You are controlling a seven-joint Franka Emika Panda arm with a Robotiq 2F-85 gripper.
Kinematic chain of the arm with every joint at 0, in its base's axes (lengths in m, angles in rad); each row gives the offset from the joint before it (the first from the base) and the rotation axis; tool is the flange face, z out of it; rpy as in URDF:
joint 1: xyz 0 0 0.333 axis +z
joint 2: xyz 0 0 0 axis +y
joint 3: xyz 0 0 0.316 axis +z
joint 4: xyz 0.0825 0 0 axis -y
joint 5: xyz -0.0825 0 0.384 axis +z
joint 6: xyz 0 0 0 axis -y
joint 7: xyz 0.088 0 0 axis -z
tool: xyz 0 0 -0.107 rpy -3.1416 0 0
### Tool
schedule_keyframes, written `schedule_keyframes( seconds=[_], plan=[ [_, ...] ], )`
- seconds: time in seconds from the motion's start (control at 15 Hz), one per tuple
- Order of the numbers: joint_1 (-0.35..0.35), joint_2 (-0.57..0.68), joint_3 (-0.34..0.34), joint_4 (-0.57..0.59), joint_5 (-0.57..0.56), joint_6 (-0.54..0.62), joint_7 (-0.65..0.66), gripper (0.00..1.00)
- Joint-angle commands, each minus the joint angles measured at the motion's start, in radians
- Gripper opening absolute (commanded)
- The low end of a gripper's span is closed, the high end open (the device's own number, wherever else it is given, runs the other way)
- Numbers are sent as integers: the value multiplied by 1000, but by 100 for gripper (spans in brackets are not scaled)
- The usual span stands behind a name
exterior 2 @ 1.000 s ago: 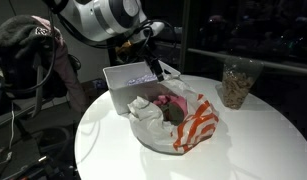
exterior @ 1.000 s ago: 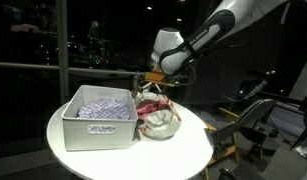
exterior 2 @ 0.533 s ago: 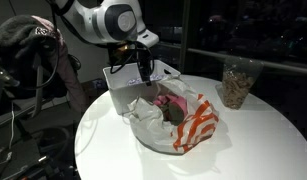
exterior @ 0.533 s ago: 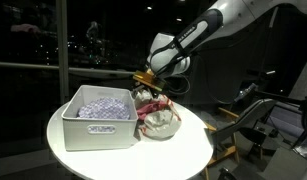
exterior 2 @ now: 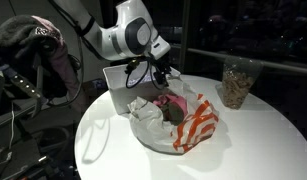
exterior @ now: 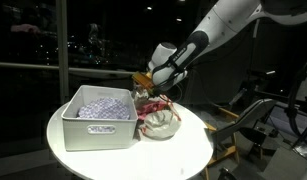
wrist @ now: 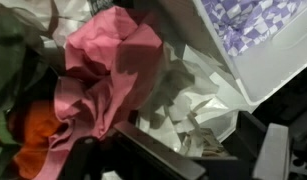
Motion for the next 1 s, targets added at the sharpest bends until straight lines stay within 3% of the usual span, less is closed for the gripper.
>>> schedule_keyframes(
  seconds=[0.0,0.47,0.67,0.87,0.93],
  plan=[
    [82,91,-79,94,-23,22,106,100],
    [141,146,-136,147,-7,-26,184,100],
    [98,147,-76,138,102,-71,130,100],
    [105,166,-78,151,127,-71,135,100],
    [119,177,-93,160,119,-71,142,75]
  ],
)
